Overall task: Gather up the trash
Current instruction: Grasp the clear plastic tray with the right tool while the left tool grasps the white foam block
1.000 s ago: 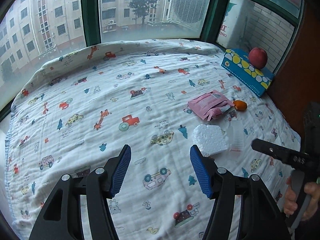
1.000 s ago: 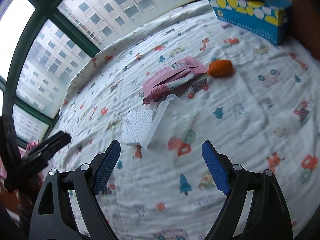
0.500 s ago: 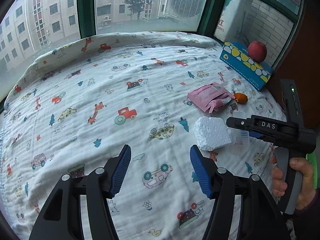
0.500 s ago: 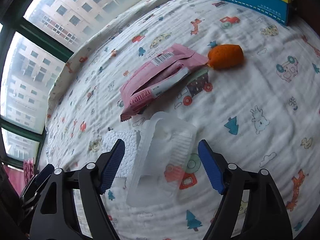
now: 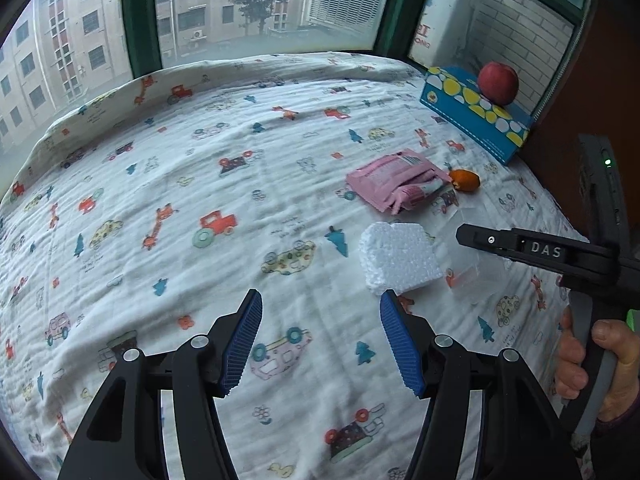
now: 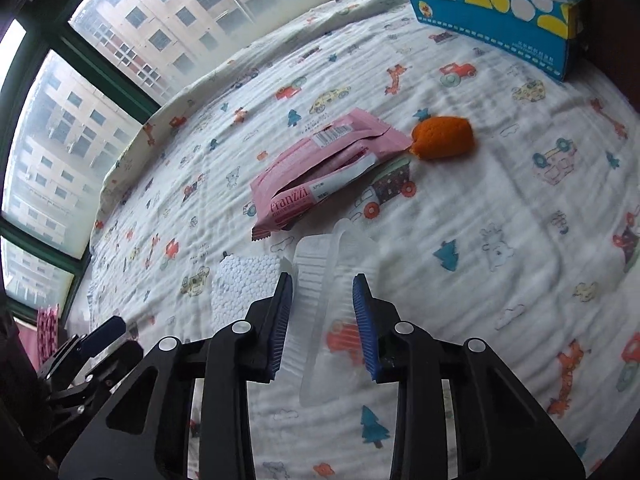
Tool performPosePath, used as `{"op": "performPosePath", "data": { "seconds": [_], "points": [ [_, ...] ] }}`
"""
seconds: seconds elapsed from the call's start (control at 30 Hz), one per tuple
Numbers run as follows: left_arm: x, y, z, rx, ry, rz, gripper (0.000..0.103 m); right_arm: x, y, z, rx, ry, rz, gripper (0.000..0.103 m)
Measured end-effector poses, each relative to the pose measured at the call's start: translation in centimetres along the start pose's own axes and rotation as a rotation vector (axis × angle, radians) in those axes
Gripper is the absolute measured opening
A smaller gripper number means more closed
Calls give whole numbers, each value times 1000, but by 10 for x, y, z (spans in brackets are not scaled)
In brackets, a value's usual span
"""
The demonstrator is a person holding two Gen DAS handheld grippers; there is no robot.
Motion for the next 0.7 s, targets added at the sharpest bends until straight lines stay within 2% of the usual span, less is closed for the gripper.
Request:
{"op": "performPosePath", "data": {
  "seconds": [0.17,0.33,0.4,0.43,0.7],
  "points": [
    [-19,-17,6,26,1,-43,59,-11,14,-1,-7,3,-13,25],
    [-33,-31,11,44,-8,-52,59,-31,26,-2,1,-19,-34,33],
    [-35,-33,12,44,-12,-51,59,-34,31,-2,-13,-3,-68,55],
    [-36,-33,12,44,-15,-50,59,-35,34,-2,-25,5,-92,58],
    [-30,-34,7,50,-17,-35,59,-24,15,-8,14,37,-153,59]
  ]
}}
Point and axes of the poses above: each gripper's, at about its wrist camera, not at the fingertips, and y roughly against the way its jaws point, x to its left, z to its top, the point moved 2 cm from there along -y, roughly the way its jaws point, and after that the axes turned 4 degrees about -y, right-handed, at the moved point
